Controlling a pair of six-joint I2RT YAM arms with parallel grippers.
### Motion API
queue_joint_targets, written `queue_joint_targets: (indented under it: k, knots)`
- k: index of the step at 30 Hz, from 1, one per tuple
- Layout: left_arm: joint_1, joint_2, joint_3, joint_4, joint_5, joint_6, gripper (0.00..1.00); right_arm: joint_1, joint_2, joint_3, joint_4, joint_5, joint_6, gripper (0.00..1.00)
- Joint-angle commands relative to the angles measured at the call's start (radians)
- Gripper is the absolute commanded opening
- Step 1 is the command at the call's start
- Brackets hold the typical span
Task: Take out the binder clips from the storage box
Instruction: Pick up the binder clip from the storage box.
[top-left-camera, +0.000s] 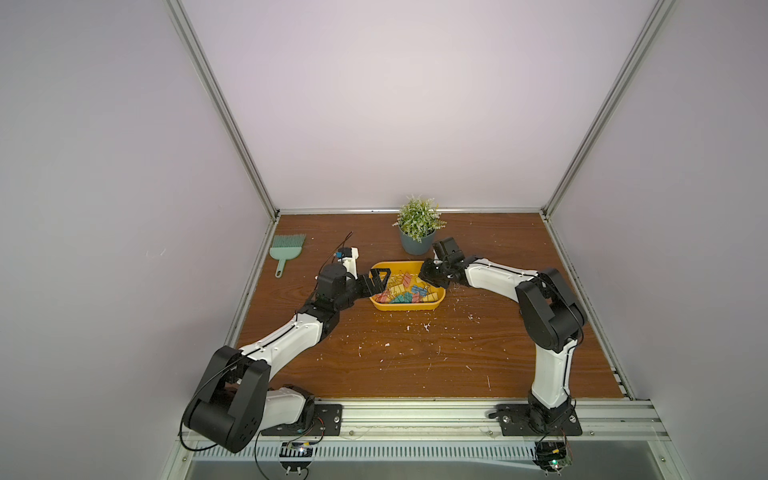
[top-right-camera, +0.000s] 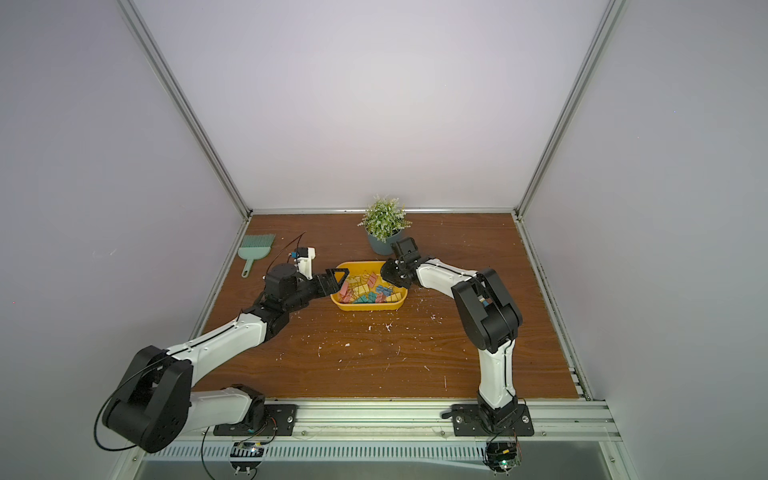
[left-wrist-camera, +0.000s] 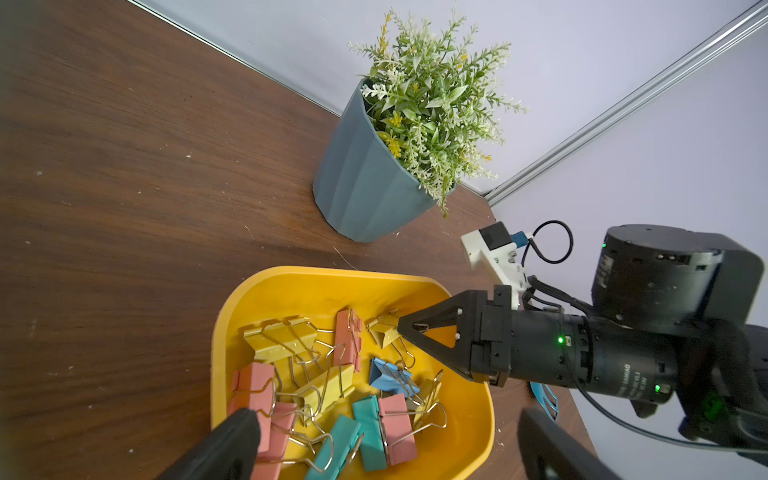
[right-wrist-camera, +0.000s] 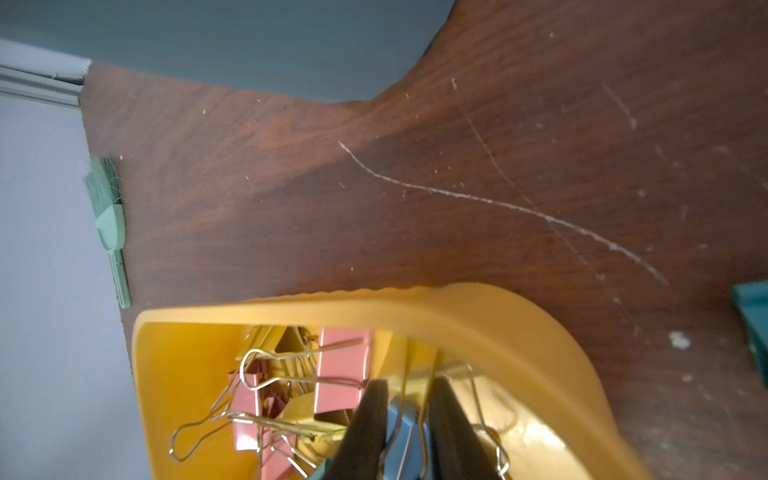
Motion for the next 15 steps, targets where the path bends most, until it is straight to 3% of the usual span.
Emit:
queue_joint_targets:
  k: [1, 15]
  knots:
    - [0.003, 0.008, 0.032, -0.02, 0.02, 0.021, 1.0, 0.004, -0.039, 0.02, 0.013, 0.015, 0.007, 0.19]
    - [0.003, 0.012, 0.044, -0.024, 0.023, 0.024, 1.0, 0.003, -0.079, -0.019, 0.037, 0.015, 0.012, 0.04]
